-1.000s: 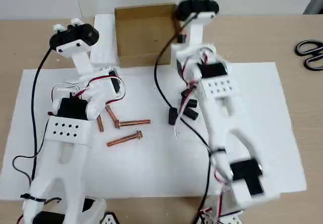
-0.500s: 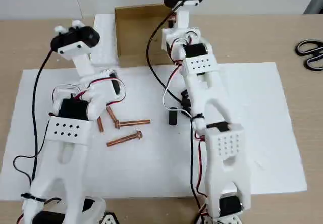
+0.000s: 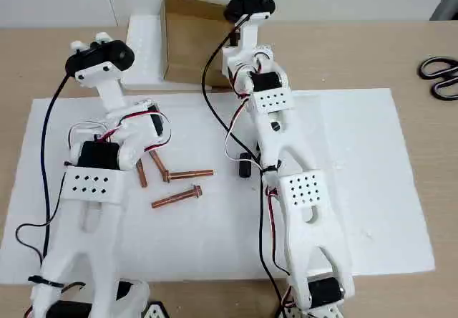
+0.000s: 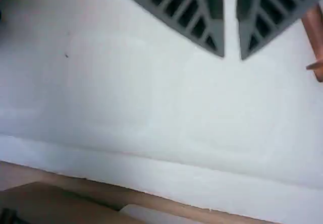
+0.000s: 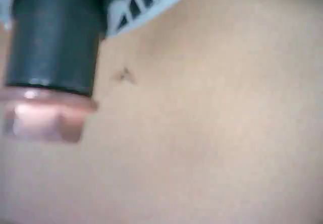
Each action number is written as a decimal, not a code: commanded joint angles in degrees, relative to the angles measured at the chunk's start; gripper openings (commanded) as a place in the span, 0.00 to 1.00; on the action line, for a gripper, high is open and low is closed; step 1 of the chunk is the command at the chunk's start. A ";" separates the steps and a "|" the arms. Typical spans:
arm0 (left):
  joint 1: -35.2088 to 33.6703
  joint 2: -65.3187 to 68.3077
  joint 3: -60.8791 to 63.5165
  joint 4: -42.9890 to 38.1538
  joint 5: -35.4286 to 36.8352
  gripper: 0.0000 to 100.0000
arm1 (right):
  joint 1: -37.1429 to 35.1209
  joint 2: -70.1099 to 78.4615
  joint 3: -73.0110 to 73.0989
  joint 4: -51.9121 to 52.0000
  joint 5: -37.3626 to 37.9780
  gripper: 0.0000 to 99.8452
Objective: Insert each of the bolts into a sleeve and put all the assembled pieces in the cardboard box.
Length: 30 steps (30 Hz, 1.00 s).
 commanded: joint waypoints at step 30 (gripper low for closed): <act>0.00 -0.70 -0.66 -0.18 -0.70 0.01 | -2.24 -8.84 -25.85 29.85 0.53 0.18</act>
